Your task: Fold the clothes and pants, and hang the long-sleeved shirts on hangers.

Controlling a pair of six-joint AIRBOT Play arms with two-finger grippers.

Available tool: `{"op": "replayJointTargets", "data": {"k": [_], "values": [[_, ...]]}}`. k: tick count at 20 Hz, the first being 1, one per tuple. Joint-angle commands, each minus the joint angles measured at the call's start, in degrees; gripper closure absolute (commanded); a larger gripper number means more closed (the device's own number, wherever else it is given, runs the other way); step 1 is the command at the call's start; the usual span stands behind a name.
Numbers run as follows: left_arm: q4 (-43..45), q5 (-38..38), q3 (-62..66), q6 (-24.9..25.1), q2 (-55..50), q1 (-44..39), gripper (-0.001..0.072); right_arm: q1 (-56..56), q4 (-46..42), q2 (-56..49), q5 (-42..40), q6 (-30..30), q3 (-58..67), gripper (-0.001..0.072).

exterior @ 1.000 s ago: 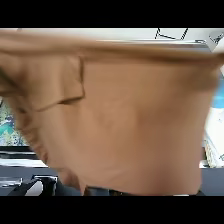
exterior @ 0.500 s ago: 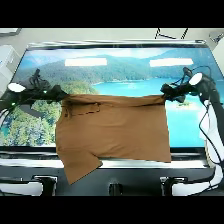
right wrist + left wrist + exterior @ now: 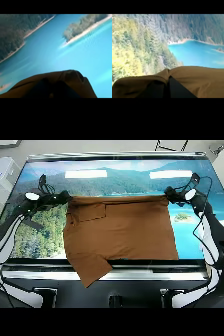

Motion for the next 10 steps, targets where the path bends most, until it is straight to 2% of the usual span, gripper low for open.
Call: {"op": "replayJointTargets", "data": {"k": [1,3,6,8,10], "values": [[-0.07,2.32,1.05,0.24,-1.36,-1.22,0.0684,-0.20,1.14,-1.14,-0.28,0.35,1.29,0.0668],[-0.02,-1.66,3.50,0.26,-0.44,0.07,0.0684,-2.01,0.42,-1.14,6.36,0.07,6.16,0.0668],[1.27,-17.62,5.86,-0.59,2.64,3.41,0.0685,-6.32,0.44,-0.87,27.23,-1.88,13.60,0.0667],[7.37,-31.50,5.84,-7.56,3.74,4.74,0.0685,-7.89,-1.03,-0.02,42.69,-6.47,14.21,0.0667],[15.15,-42.77,4.17,-11.98,3.74,4.15,0.0685,-7.56,-6.97,-0.07,54.34,-6.82,12.72,0.0667]]}}
